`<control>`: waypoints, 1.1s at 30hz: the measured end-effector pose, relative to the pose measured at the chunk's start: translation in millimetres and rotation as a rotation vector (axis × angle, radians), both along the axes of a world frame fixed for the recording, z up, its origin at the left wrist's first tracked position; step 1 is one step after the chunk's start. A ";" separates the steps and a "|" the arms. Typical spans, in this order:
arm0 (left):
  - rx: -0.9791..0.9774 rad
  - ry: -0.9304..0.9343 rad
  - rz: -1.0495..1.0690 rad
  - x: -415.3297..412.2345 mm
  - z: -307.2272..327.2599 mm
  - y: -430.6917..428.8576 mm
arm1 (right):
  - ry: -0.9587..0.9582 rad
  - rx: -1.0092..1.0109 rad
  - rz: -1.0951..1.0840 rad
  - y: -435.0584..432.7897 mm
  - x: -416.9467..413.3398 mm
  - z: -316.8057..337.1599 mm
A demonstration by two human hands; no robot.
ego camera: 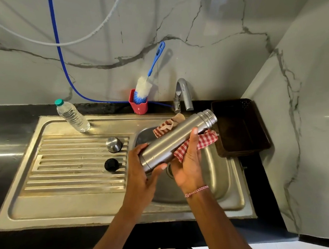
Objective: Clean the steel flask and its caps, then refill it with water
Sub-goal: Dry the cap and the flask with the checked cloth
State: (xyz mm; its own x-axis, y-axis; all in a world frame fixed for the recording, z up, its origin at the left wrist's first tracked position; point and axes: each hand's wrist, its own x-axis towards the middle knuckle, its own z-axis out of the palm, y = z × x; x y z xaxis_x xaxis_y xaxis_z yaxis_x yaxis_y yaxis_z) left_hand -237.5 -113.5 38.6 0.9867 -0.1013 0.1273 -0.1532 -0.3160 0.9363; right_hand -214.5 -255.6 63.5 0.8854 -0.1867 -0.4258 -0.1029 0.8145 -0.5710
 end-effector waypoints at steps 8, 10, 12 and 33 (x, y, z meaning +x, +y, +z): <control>-0.650 0.826 -0.051 2.5 24.9 12.8 | -0.019 -0.098 0.074 -5.9 -2.0 4.6; -0.662 0.808 -0.052 1.6 25.8 12.9 | -0.034 -0.084 0.073 -6.0 -1.7 5.1; -0.623 0.720 -0.068 1.6 23.8 11.5 | -0.047 -0.081 0.060 -3.5 -0.1 4.6; -0.453 0.393 -0.090 5.2 2.5 7.1 | 0.024 -0.033 0.029 8.5 7.5 -6.3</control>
State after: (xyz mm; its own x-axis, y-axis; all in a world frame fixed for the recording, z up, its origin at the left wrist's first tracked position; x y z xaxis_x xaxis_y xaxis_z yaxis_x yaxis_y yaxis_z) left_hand -232.3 -106.4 41.1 0.9585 -0.2076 -0.1954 0.2242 0.1253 0.9665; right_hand -206.9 -247.1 57.2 0.8801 -0.1747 -0.4415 -0.1408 0.7920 -0.5941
